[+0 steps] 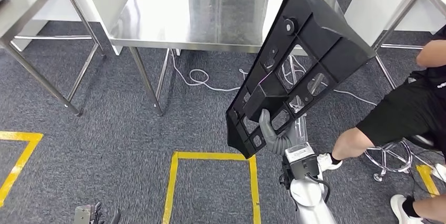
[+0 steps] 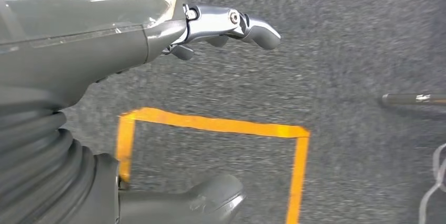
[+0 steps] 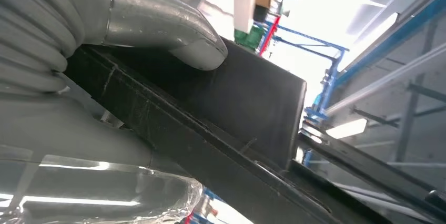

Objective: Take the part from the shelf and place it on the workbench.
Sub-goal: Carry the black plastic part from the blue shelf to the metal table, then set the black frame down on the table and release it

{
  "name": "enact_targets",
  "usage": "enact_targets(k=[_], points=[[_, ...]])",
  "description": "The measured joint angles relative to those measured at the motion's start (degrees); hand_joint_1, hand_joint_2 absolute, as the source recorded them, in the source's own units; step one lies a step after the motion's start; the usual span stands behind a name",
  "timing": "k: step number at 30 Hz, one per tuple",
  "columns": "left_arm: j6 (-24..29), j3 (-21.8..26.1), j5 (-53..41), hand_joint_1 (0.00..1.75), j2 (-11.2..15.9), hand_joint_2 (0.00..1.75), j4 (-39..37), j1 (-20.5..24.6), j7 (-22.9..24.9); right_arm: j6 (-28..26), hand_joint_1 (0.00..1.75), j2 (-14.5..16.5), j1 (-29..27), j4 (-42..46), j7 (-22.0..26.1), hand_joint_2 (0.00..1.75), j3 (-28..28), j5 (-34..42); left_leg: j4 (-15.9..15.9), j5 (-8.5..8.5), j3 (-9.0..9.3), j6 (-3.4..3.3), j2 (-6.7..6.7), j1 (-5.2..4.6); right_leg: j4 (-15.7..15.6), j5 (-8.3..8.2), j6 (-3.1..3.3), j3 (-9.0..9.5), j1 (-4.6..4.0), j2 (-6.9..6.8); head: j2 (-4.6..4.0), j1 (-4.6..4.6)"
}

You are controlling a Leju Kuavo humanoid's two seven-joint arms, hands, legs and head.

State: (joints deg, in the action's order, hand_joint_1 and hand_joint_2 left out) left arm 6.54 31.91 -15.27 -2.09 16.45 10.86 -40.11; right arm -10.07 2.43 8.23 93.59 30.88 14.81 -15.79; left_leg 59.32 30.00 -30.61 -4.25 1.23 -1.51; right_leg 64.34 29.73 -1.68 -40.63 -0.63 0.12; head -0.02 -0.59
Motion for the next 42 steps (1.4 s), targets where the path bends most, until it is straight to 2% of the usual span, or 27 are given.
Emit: enact_targets(k=[2,4,6,7,9,10,11,12,14,15,17,19,21,23,25,26,27,28,29,30,31,33,36,37,39,41,42], points=[[-0.05,0.09,0.49,0.0,-0.07,1.75,0.01,-0.07,-0.01,-0.44,1.75,0.17,0.7,-0.34,-0.21,1.75,0.35,-0.89,0.09,1.18,1.03,0.36,0.01,-0.14,-3.65,-3.07,1.13,1.04,-0.44,0.03,0.0,-0.05],[-0.09,0.2,0.69,0.0,0.0,1.75,0.05,-0.15,-0.02,-0.84,1.75,0.49,1.26,-0.52,-0.43,1.75,0.87,-1.49,0.83,1.31,1.8,0.92,-0.09,-0.14,-4.83,-4.14,2.64,2.95,-0.23,0.21,0.0,0.12],[-0.17,0.35,0.7,0.0,0.02,1.75,0.09,-0.15,-0.03,-1.27,1.75,0.86,1.77,-0.64,-0.64,1.75,1.34,-1.98,3.66,1.36,1.49,1.63,-0.23,0.03,-5.66,-5.23,3.51,5.01,0.31,0.12,0.0,0.18],[-0.2,0.45,0.7,0.0,0.04,1.75,0.11,-0.07,-0.04,-1.5,1.75,1.06,2.1,-0.73,-0.86,1.75,1.56,-2.25,6.11,2.05,0.28,2.14,-0.31,0.29,-5.8,-5.09,3.72,5.8,0.57,0.04,0.0,0.14],[-0.25,0.67,0.71,0.0,0.13,1.75,0.1,0.08,-0.04,-2.14,1.75,1.4,2.66,-0.85,-1.44,1.75,1.97,-2.95,11.6,4.71,-3.82,3.32,-0.47,1.11,-5.8,-3.99,3.88,6.83,0.76,0.05,0.0,0.02],[-0.27,0.79,0.71,0.0,0.18,1.75,0.1,0.09,-0.04,-2.58,1.75,1.52,2.76,-0.9,-1.75,1.75,2.12,-3.43,13.4,6.0,-5.83,3.86,-0.55,1.56,-5.79,-3.48,3.73,7.25,0.88,0.17,0.0,0.05],[-0.29,0.87,0.71,0.0,0.21,1.75,0.09,0.08,-0.04,-3.12,1.75,1.58,2.75,-0.94,-2.01,1.75,2.25,-4.03,13.85,6.38,-7.24,4.36,-0.67,1.99,-5.78,-2.95,3.53,7.75,1.04,0.3,0.0,0.04],[-0.33,0.93,0.7,0.0,0.21,1.75,0.09,0.07,-0.04,-3.73,1.75,1.63,2.71,-0.98,-2.21,1.75,2.34,-4.79,12.49,5.21,-7.79,4.81,-0.81,2.42,-5.76,-2.35,3.24,8.43,1.25,0.44,0.0,0.03],[-0.39,0.98,0.69,0.0,0.24,1.75,0.08,0.03,-0.04,-4.87,1.75,1.7,2.65,-1.0,-2.38,1.75,2.49,-6.19,6.24,-0.4,-6.95,5.54,-1.07,3.17,-5.78,-1.03,2.53,9.82,1.69,0.59,0.0,0.01],[-0.43,1.01,0.69,0.0,0.24,1.75,0.0,-0.02,-0.04,-5.32,1.75,1.72,2.66,-1.03,-2.4,1.75,2.56,-6.68,3.44,-2.53,-6.55,5.72,-1.18,3.24,-5.82,-0.46,2.13,10.55,1.81,0.61,0.0,-0.02],[-0.47,1.05,0.53,0.0,0.24,1.75,-0.16,-0.12,0.0,-6.35,1.75,1.72,2.61,-1.09,-2.47,1.75,2.63,-7.85,1.05,-4.41,-6.04,5.01,-1.37,2.87,-6.0,0.28,1.24,11.2,1.71,0.63,0.0,-0.09],[-0.58,1.09,0.22,0.0,0.2,1.75,-0.21,-0.15,0.0,-8.12,1.75,1.67,2.28,-0.93,-2.62,1.75,2.63,-9.78,0.85,-4.28,-5.59,3.58,-1.4,2.41,-5.93,0.49,0.37,11.74,1.32,0.65,0.0,-0.04],[-0.82,1.08,-0.28,0.0,0.07,1.75,-0.17,-0.04,-0.06,-9.95,1.75,1.47,2.01,-0.45,-2.98,1.75,2.62,-11.64,0.3,-4.18,-4.65,2.58,-1.25,2.33,-3.89,0.68,-0.23,10.91,1.15,0.55,0.0,0.09],[-1.03,1.02,-0.84,0.0,-0.04,1.75,-0.15,0.25,-0.07,-11.56,1.75,1.16,1.9,0.03,-3.63,1.75,2.64,-13.39,-0.09,-3.7,-3.61,1.77,-1.11,2.24,2.02,1.55,-0.2,7.12,1.25,0.45,0.0,0.18],[-1.09,0.92,-1.18,0.0,-0.07,1.75,-0.15,0.46,-0.03,-12.92,1.75,0.71,1.41,0.25,-4.32,1.75,2.64,-15.23,-0.15,-2.9,-2.8,1.19,-0.99,2.04,8.8,3.33,0.38,1.82,1.2,0.44,0.0,0.28],[-1.1,0.87,-1.32,0.0,-0.08,1.75,-0.15,0.49,0.01,-13.49,1.75,0.5,1.14,0.27,-4.82,1.75,2.64,-16.25,-0.15,-2.44,-2.31,1.05,-0.91,1.88,10.29,3.73,0.5,-0.16,1.14,0.44,0.0,0.32],[-1.13,0.85,-1.47,0.0,-0.11,1.75,-0.15,0.52,0.06,-14.02,1.75,0.32,0.95,0.29,-5.46,1.75,2.66,-17.46,-0.15,-1.96,-1.71,0.96,-0.83,1.7,10.03,3.3,0.52,-1.27,1.07,0.44,0.0,0.35],[-1.15,0.82,-1.6,0.0,-0.15,1.75,-0.15,0.56,0.11,-14.46,1.75,0.21,0.92,0.29,-6.19,1.75,2.7,-18.73,-0.16,-1.46,-1.02,0.92,-0.77,1.5,7.82,1.75,0.3,-1.28,0.92,0.43,0.0,0.36],[-1.17,0.79,-1.68,0.0,-0.21,1.75,-0.15,0.63,0.16,-14.8,1.75,0.11,1.01,0.29,-6.96,1.75,2.78,-19.97,-0.21,-0.94,-0.44,0.93,-0.73,1.35,4.18,-0.68,0.12,-0.51,0.72,0.36,0.0,0.36],[-1.2,0.77,-1.71,0.0,-0.3,1.75,-0.16,0.75,0.2,-15.02,1.75,0.02,1.15,0.29,-7.61,1.75,2.88,-20.99,-0.18,-0.38,0.23,1.0,-0.7,1.16,0.46,-2.9,0.23,0.38,0.46,0.24,0.0,0.34],[-1.22,0.75,-1.72,0.0,-0.38,1.75,-0.18,0.86,0.26,-15.17,1.75,-0.08,1.31,0.29,-8.09,1.75,3.01,-21.7,-0.24,0.17,0.68,1.17,-0.66,1.03,-2.38,-4.13,0.59,1.2,0.21,0.11,0.0,0.38],[-1.25,0.67,-1.72,0.0,-0.5,1.75,-0.22,1.08,0.4,-15.49,1.75,-0.21,1.7,0.32,-8.93,1.75,3.24,-23.03,-0.24,0.81,1.38,1.74,-0.68,0.95,-4.98,-4.75,1.63,2.21,-0.15,0.03,0.0,0.37],[-1.27,0.46,-1.76,0.0,-0.57,1.75,-0.28,1.2,0.51,-16.1,1.75,-0.32,2.61,0.3,-10.33,1.75,3.67,-25.68,2.03,1.03,1.85,2.63,-0.88,1.25,-6.08,-5.74,2.85,4.51,0.43,0.12,0.0,0.47],[-1.3,0.4,-1.8,0.0,-0.62,1.75,-0.31,1.27,0.53,-16.32,1.75,-0.36,3.08,0.25,-10.82,1.75,3.92,-26.69,3.97,1.58,1.11,2.96,-0.91,1.41,-6.16,-5.79,3.25,5.39,0.58,0.09,0.0,0.5],[-1.28,0.33,-1.87,0.0,-0.75,1.75,-0.38,1.34,0.65,-16.75,1.75,-0.41,4.16,0.04,-11.74,1.75,4.48,-28.76,9.67,3.69,-2.59,3.73,-0.98,1.82,-6.19,-5.25,3.79,6.12,0.6,0.15,0.0,0.45],[-1.16,0.3,-1.88,0.0,-0.8,1.75,-0.43,1.31,0.75,-17.29,1.75,-0.55,5.11,-0.32,-12.76,1.75,5.09,-30.75,13.57,5.81,-6.73,4.39,-1.0,2.29,-6.17,-4.56,3.78,6.6,0.63,0.37,0.0,0.45],[-1.11,0.29,-1.87,0.0,-0.82,1.75,-0.44,1.3,0.77,-17.56,1.75,-0.65,5.48,-0.54,-13.25,1.75,5.36,-31.57,13.39,5.6,-7.82,4.61,-1.03,2.53,-6.15,-4.13,3.63,7.03,0.69,0.49,0.0,0.44]])
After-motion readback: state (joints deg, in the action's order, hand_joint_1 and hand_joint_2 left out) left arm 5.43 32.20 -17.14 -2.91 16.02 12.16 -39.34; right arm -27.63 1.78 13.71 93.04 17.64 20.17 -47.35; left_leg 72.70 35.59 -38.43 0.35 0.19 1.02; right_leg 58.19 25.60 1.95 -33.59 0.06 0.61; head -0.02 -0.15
